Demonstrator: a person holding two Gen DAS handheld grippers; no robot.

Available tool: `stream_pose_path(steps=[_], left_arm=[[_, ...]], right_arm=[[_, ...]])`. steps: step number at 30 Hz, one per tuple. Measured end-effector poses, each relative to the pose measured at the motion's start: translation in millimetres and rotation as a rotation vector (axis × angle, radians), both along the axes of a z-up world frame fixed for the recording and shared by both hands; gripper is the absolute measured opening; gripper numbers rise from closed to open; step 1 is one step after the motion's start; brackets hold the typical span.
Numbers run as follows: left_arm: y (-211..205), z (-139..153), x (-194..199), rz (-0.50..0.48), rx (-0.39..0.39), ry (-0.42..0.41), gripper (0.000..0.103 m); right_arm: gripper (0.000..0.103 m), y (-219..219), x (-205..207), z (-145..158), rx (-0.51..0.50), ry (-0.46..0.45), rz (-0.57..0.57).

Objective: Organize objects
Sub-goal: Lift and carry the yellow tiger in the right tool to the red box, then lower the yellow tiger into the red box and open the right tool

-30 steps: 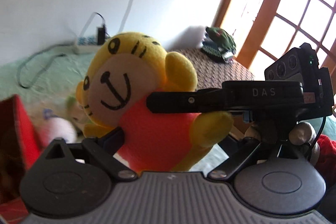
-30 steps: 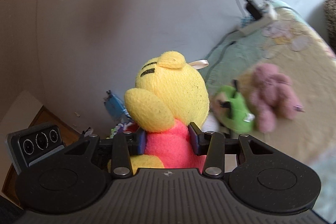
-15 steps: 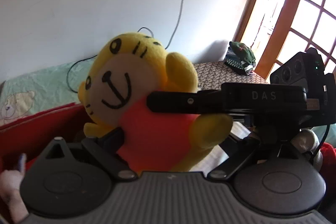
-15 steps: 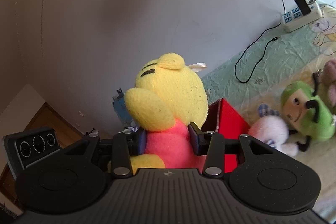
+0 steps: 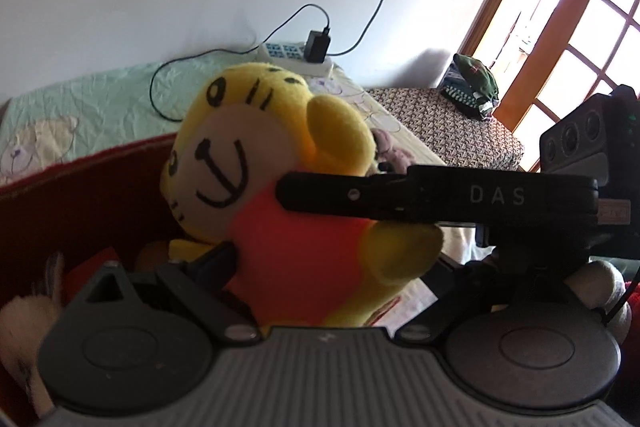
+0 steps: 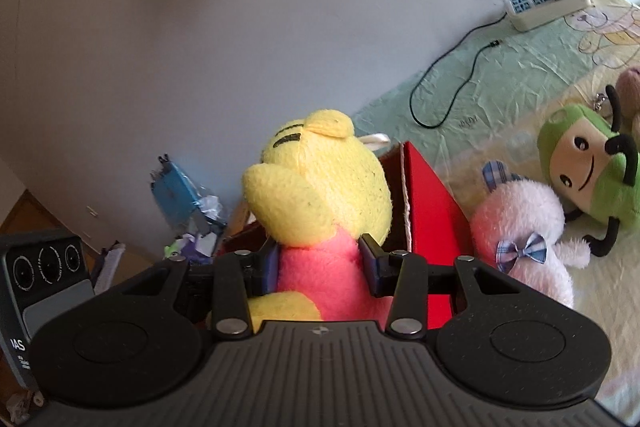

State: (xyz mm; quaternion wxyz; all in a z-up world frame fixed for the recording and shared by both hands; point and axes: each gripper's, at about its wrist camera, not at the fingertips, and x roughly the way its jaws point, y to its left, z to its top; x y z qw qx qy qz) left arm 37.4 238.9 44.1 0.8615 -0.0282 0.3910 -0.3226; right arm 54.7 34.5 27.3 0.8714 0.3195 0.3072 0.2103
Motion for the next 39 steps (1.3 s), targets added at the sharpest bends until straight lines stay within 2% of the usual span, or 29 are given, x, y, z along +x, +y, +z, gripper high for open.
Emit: stream_pose_path(steps=[4, 5, 10, 13, 16, 18, 21, 24, 27, 32, 39], left_arm=[[2, -11, 6, 0.007, 0.039, 0.024, 0.095], [3, -13, 6, 0.009, 0.044, 0.026, 0.097], [8, -25, 14, 0.022, 0.033, 0.069, 0.100], [8, -30, 17, 0.020, 0.039, 0.081, 0.101], [5, -35, 18, 0.025, 0.086, 0.078, 0.100], [3, -39, 19, 0.017, 0.091, 0.093, 0.100], [1, -40, 19, 0.006, 0.092, 0.095, 0.100], [-5, -40, 21, -0.006, 0.104, 0.095, 0.099], [-13, -40, 23, -0.009, 0.141, 0.092, 0.100], [-15, -41, 27, 0.001, 0.167, 0.125, 0.103], [-16, -43, 29, 0.029, 0.185, 0.153, 0.103]], right_arm=[[0.043, 7, 11, -17, -0.001, 0.062, -0.009], [0.043, 9, 10, -19, -0.005, 0.055, -0.008], [0.045, 26, 2, -13, -0.148, -0.016, -0.011], [0.045, 23, 3, -13, -0.151, -0.014, -0.018], [0.047, 20, 1, -10, -0.158, -0.025, -0.039], [0.047, 15, -2, -6, -0.159, -0.038, -0.056], [0.045, 8, 0, -7, -0.146, -0.029, -0.054], [0.033, 10, 0, -10, -0.138, -0.010, -0.036], [0.028, 11, 0, -14, -0.155, 0.013, -0.046], [0.024, 6, -1, -17, -0.129, 0.018, -0.065], [0.024, 9, -7, -17, -0.150, 0.004, -0.071]])
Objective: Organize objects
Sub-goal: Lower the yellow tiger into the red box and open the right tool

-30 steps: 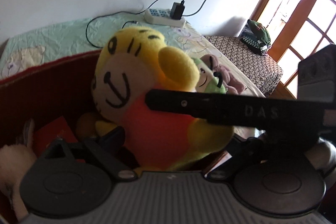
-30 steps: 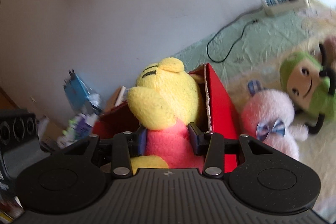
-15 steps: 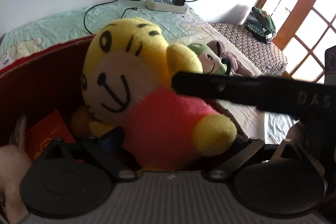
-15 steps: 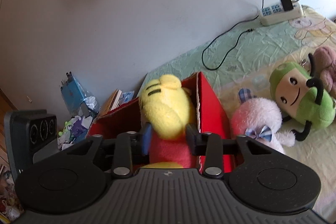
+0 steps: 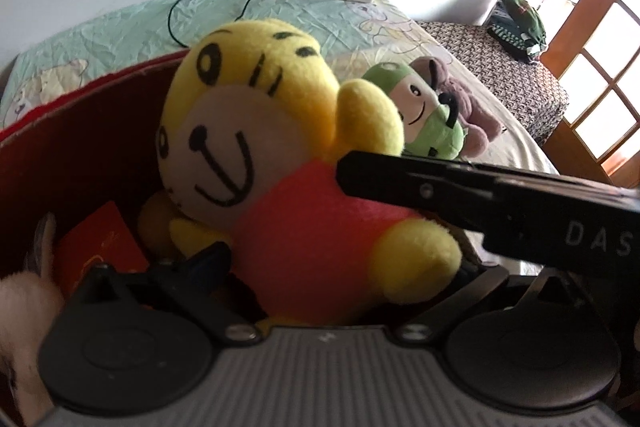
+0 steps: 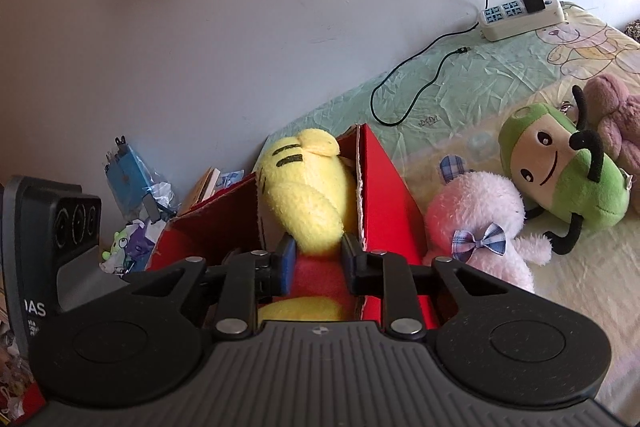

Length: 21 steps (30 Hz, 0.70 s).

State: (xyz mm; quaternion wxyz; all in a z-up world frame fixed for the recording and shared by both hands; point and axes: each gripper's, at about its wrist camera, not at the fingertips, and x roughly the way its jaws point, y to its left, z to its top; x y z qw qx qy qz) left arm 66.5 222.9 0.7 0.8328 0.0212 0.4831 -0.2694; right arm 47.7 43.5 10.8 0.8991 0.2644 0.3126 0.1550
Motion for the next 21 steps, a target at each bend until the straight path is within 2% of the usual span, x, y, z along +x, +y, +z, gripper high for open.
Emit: stream_pose_path(steps=[7, 21], left_arm=[[0, 3, -3, 0.042, 0.027, 0.006, 0.103], [2, 21, -24, 0.095, 0.100, -0.076, 0.102]], right_arm=[[0.022, 3, -10, 2, -0.038, 0.000, -0.003], [0.021, -4, -25, 3, 0.018, 0.021, -0.023]])
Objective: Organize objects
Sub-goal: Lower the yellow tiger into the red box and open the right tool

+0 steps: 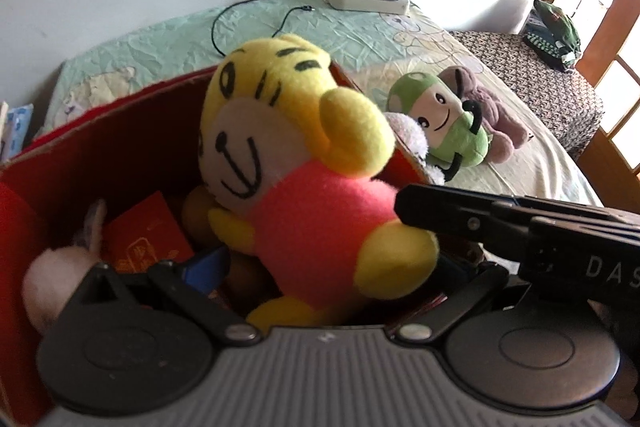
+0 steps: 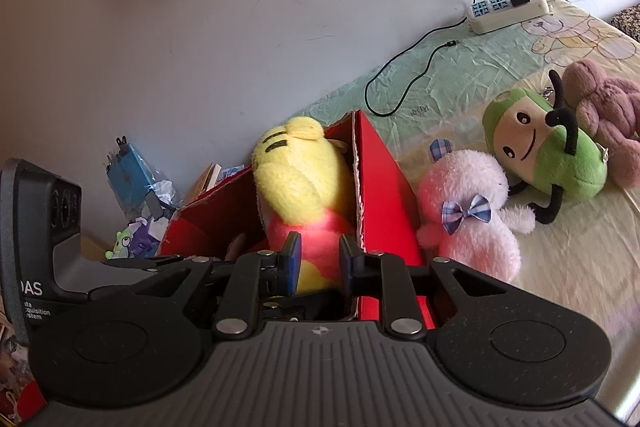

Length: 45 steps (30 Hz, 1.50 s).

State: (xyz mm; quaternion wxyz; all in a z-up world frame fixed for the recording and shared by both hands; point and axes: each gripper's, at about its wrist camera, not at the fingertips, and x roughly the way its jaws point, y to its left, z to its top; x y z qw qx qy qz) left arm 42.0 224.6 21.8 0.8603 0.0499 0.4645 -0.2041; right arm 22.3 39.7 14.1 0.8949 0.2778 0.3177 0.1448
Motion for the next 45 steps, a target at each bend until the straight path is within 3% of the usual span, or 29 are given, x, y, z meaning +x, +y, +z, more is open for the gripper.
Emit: stream_pose_path(steps=[22, 26, 28, 45], left_arm=[[-10, 21, -27, 0.090, 0.122, -0.081, 0.102], [-16, 25, -31, 0.134, 0.148, -0.090, 0.102], [-19, 27, -34, 0.157, 0.157, -0.091, 0.102], [-79, 56, -51, 0.341, 0.221, -0.113, 0.102]], right_arm=[[0.023, -15, -22, 0, 0.074, -0.035, -0.008], [0.023, -24, -21, -1, 0.097, -0.043, 0.021], [0.028, -28, -21, -1, 0.094, -0.049, 0.029], [0.029, -97, -23, 0, 0.120, -0.039, 0.138]])
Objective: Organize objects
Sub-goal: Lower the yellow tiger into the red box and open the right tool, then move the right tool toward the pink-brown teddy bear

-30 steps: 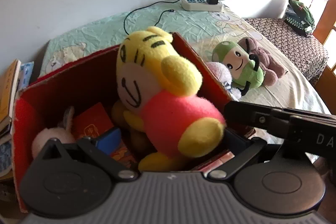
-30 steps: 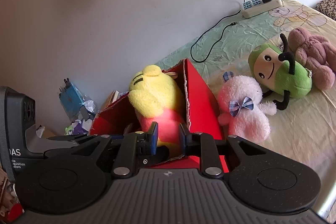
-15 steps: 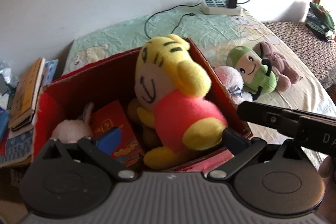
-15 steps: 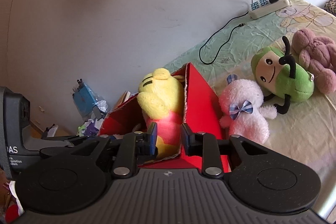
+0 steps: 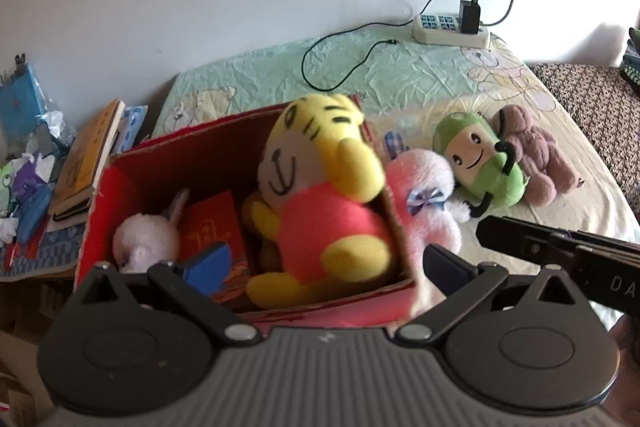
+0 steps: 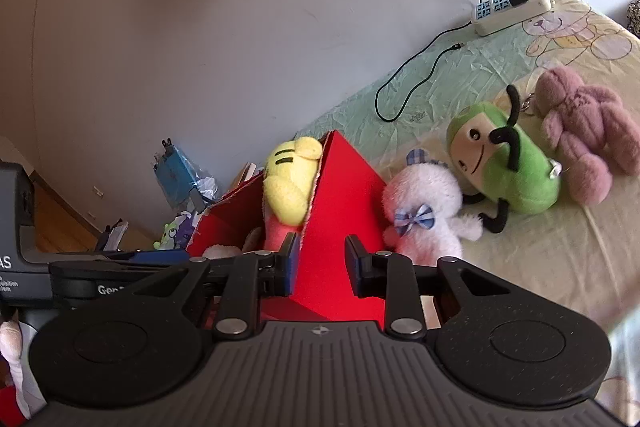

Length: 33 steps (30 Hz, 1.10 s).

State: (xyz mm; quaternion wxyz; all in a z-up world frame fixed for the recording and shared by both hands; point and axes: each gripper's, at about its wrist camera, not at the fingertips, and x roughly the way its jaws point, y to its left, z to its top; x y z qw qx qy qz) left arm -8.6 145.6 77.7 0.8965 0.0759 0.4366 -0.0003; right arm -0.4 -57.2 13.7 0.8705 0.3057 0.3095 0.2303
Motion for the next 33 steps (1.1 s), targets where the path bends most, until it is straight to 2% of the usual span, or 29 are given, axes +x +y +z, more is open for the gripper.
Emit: stream_pose_path(steps=[5, 12, 22, 33], left_arm=[[-23, 5, -4, 0.017, -0.013, -0.014, 0.102], [-59, 3, -6, -0.013, -0.040, -0.019, 0.102], [-110, -19, -1, -0.048, -0.017, 0.047, 0.102], [-126, -55, 8, -0.062, -0.035, 0.130, 0.102]], right_arm=[[0.029, -22, 3, -3, 0.000, 0.007, 0.027], [0.029, -50, 3, -12, -0.007, 0.033, 0.040], [0.029, -93, -3, -32, 0.006, 0.097, -0.008], [0.029, -116, -9, -54, -0.001, 0.172, -0.062]])
